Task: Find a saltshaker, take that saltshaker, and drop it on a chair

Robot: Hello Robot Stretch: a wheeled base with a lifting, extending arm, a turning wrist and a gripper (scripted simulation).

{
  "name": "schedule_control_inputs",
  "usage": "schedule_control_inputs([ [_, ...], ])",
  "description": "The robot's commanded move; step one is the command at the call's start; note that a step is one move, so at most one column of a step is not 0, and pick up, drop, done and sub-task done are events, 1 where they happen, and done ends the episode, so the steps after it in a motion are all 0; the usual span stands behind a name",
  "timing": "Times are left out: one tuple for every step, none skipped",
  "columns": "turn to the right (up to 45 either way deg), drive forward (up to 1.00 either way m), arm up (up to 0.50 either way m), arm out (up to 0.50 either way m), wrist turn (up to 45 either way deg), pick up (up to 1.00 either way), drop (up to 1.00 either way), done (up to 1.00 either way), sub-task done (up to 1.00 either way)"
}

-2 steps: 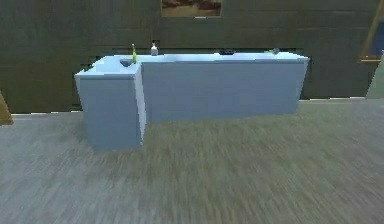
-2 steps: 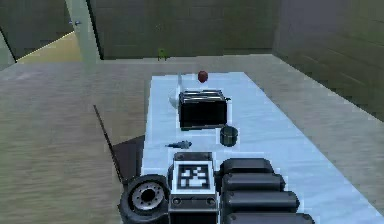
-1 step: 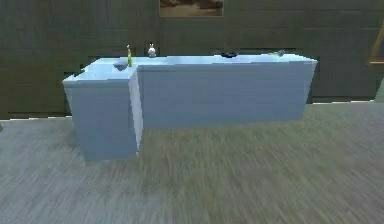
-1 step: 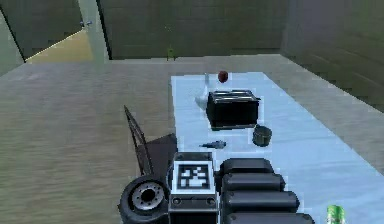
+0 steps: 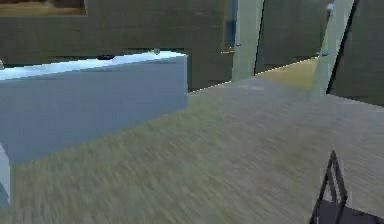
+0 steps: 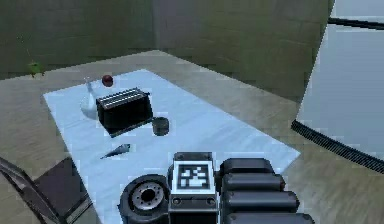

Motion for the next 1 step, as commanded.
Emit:
schedule_control_inputs([
  [0.0,0.2,0.0,0.0,0.0,0.0,0.0,0.0,0.0],
])
